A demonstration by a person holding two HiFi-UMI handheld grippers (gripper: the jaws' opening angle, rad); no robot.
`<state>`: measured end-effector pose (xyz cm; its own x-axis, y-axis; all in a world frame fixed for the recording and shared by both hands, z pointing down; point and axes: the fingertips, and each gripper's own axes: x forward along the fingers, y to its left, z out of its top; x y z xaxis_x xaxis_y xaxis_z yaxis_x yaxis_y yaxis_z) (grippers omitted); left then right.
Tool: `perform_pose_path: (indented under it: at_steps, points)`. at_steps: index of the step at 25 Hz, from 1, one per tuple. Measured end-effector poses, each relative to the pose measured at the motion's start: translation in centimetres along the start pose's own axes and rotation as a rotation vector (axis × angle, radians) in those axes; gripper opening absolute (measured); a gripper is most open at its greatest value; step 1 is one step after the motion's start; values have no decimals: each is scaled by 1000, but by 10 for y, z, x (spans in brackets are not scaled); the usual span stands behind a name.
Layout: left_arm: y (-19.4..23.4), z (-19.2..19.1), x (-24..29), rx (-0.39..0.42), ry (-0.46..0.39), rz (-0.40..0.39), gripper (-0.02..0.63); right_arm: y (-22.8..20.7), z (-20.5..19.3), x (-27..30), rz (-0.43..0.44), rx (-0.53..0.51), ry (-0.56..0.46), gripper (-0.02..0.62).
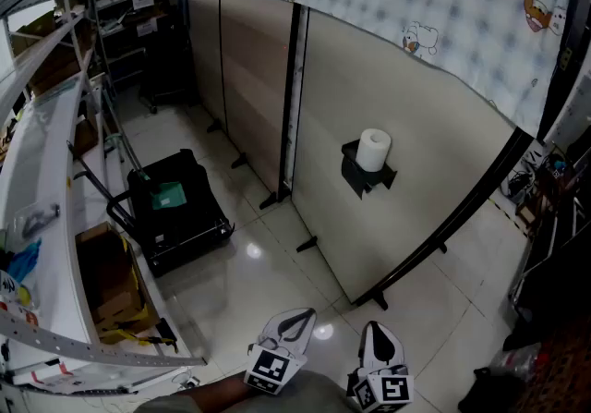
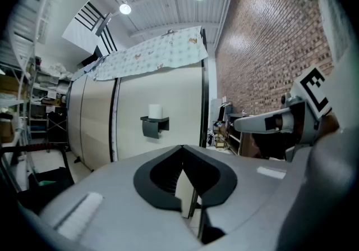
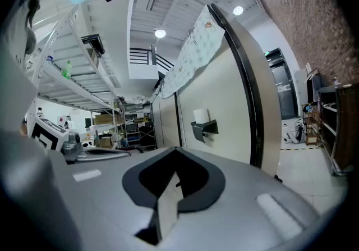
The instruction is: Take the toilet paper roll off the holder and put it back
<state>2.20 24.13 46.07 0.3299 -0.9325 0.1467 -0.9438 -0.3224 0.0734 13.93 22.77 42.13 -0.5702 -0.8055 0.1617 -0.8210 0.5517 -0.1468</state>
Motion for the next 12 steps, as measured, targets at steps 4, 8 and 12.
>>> perform_pose_path:
  at_steps: [4, 8, 12]
  points:
    - [11, 14, -6, 33, -35, -49, 9, 11, -8, 8, 0, -11, -16, 0]
    - [33, 7, -11, 22, -15, -13, 8, 26, -10, 17, -11, -13, -13, 0]
    - [57, 0, -10, -19, 1, 34, 8, 33, -9, 30, -6, -21, -4, 0]
